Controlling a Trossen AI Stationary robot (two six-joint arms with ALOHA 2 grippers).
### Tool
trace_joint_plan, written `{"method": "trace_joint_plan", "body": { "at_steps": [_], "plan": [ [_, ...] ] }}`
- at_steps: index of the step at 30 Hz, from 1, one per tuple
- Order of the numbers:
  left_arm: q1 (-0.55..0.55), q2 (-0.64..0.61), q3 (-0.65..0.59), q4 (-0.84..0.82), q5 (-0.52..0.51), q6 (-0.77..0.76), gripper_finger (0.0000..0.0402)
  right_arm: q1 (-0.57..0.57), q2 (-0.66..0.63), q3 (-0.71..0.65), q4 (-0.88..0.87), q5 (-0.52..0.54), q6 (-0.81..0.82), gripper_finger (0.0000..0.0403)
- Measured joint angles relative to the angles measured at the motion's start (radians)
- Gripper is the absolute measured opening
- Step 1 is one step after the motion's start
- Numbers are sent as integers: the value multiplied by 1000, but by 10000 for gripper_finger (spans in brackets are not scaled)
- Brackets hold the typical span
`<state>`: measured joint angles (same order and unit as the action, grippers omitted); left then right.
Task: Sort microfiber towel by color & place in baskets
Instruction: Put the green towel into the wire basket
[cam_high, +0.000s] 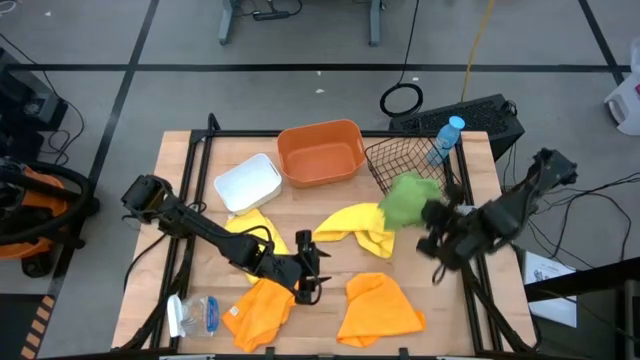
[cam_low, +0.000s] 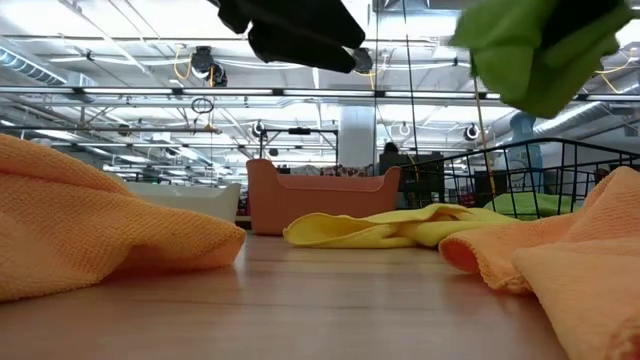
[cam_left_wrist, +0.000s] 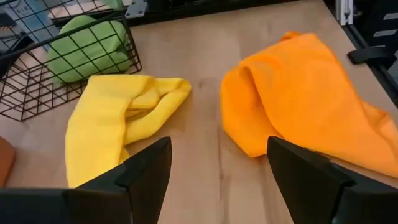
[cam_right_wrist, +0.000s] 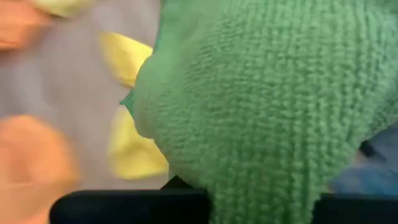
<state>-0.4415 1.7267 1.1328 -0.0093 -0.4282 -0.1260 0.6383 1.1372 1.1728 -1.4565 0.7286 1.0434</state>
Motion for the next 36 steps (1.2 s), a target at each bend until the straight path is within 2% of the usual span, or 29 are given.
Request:
{"method": "trace_joint_plan", "body": {
  "at_steps": [2, 7, 12, 19, 26, 31, 36],
  "plan": [
    [0, 0, 0, 0, 0, 0, 269, -59, -29, 0, -116, -2, 62, 10],
    [1, 0, 0, 5, 0, 0, 269, -232, -75, -11, -85, -6, -24, 10],
    [1, 0, 0, 32, 1, 1, 269, -423, -48, -11, -103, 10, -71, 10],
    [0, 0, 0, 38, 3, 1, 269, -643, 35, -11, -106, -81, -169, 10],
    [0, 0, 0, 45, 5, 1, 269, -783, 172, -11, -83, -66, -240, 10],
    [-3, 0, 0, 47, 5, 1, 269, -845, 286, -10, -54, 25, -278, 10],
    [-13, 0, 0, 48, 5, 3, 269, -891, 389, -10, -13, 7, -332, 11]
  ]
}}
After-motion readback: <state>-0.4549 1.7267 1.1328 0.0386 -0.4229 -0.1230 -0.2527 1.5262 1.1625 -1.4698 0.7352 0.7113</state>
